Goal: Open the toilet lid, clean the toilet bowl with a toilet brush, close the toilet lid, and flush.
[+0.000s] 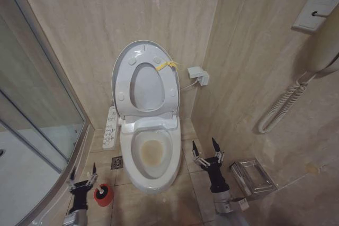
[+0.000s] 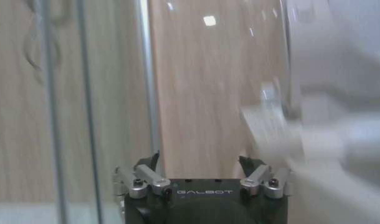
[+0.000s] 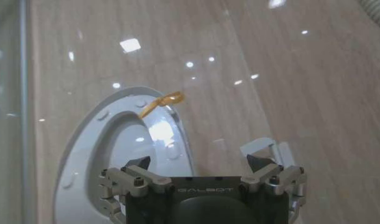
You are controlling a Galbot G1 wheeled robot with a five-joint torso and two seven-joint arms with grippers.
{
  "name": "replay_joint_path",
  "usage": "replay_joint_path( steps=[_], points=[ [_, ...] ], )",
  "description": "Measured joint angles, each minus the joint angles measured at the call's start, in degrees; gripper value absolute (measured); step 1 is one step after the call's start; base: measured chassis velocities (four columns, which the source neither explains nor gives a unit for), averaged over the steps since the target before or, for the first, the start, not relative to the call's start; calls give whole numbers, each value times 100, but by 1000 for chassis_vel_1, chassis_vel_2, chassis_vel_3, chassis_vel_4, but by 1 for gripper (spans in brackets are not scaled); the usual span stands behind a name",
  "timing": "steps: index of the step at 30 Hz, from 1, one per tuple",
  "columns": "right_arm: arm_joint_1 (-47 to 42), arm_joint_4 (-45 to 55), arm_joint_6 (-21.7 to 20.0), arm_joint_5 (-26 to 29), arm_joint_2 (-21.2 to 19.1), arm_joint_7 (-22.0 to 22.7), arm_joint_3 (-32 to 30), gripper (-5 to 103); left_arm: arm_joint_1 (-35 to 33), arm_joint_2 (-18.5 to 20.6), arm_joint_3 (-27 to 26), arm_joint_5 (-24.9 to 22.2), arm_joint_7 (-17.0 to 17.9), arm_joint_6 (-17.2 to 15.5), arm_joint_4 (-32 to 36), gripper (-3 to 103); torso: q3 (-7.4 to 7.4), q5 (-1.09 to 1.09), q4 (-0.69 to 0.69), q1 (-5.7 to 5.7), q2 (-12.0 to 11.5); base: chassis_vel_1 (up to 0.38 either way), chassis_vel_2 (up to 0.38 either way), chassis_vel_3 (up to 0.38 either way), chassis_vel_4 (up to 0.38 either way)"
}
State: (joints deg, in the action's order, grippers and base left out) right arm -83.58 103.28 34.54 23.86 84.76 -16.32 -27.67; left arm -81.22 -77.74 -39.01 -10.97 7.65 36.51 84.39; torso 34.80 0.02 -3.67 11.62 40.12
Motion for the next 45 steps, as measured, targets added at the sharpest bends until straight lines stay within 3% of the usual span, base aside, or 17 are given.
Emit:
replay_joint_path(
  steps=[1,4,5,7,8,9,14,19,26,33,45],
  points=[
    [0,0,0,0,0,0,0,100,0,0,0,0,0,0,0,91,0,0,0,0,0,0,0,0,0],
    [141,56,-197,-69,13,403,14,100,-410,51,-253,-324,282,-418,1152,91,0,0,0,0,0,0,0,0,0],
    [141,56,-197,-69,13,403,14,100,-410,51,-253,-324,282,-418,1152,91,0,0,0,0,0,0,0,0,0],
    [313,95,-361,-98,-27,644,40,100,-619,87,-395,-589,545,-804,1984,91,0,2,-2,0,0,0,0,0,0],
    [409,97,-439,-99,-72,725,65,100,-698,95,-447,-645,661,-926,2294,100,0,2,-3,0,0,0,0,0,0],
    [575,92,-560,-99,-168,833,122,100,-839,96,-508,-692,821,-1075,2702,100,0,2,-3,0,0,0,0,0,0],
    [1244,-76,-991,-98,-516,1196,375,100,-1218,27,-537,-754,858,-1169,3433,100,1,1,0,0,0,0,0,0,0],
    [2256,-562,-1401,49,-913,1477,746,100,-1326,-69,-499,-700,777,-1164,3679,100,1,1,-1,1,-1,0,0,0,0],
    [3703,-1578,-1691,421,-1173,1675,1150,100,-1386,-128,-580,-586,752,-1145,3641,100,1,0,-2,1,-1,0,0,0,0],
    [5394,-3274,-1720,554,-1158,1507,1452,100,-1508,-131,-795,-585,723,-1105,3687,100,2,2,-1,2,-2,0,0,0,0],
    [6966,-5057,-1788,345,-861,1075,1700,100,-1704,-49,-1161,-801,715,-1082,4026,100,1,0,-2,1,-1,0,0,0,0]
  ],
)
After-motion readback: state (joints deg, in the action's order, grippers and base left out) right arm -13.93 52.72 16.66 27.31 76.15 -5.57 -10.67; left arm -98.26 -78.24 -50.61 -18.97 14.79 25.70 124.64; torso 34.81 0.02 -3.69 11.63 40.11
